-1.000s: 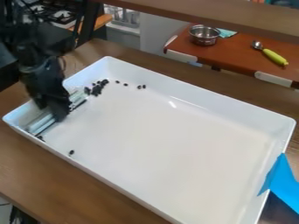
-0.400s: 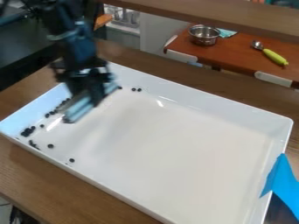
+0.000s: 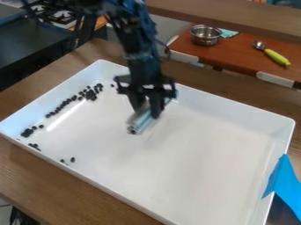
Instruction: Sweep into pile
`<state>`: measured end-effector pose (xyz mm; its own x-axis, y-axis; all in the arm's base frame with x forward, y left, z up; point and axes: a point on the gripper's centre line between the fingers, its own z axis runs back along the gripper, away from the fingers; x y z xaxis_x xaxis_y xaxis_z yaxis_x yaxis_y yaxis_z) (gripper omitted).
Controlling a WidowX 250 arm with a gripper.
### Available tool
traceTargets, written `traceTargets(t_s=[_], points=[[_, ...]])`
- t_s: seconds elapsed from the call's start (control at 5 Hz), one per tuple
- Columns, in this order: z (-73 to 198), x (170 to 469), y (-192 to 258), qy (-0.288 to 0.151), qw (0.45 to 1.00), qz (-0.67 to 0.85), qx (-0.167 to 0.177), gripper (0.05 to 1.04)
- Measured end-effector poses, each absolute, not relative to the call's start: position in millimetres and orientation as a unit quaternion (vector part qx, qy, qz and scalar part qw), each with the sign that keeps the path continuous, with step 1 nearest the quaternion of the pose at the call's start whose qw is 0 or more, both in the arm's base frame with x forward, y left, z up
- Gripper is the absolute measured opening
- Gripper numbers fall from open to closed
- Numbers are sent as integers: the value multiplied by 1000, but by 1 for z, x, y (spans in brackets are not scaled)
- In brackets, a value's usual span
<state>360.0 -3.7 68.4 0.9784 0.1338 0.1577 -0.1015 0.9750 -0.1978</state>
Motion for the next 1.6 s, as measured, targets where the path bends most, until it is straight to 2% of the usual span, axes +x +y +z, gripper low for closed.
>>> traceTargets(t_s=[0.2,0.4,0.6,1.4,1.6], points=[[45,382,-2,-89,991,68,-74,390],[41,400,8,-104,990,75,-59,390],[41,403,20,-111,989,82,-56,390],[44,391,122,-117,983,133,-46,390],[44,384,130,-116,981,142,-60,390]])
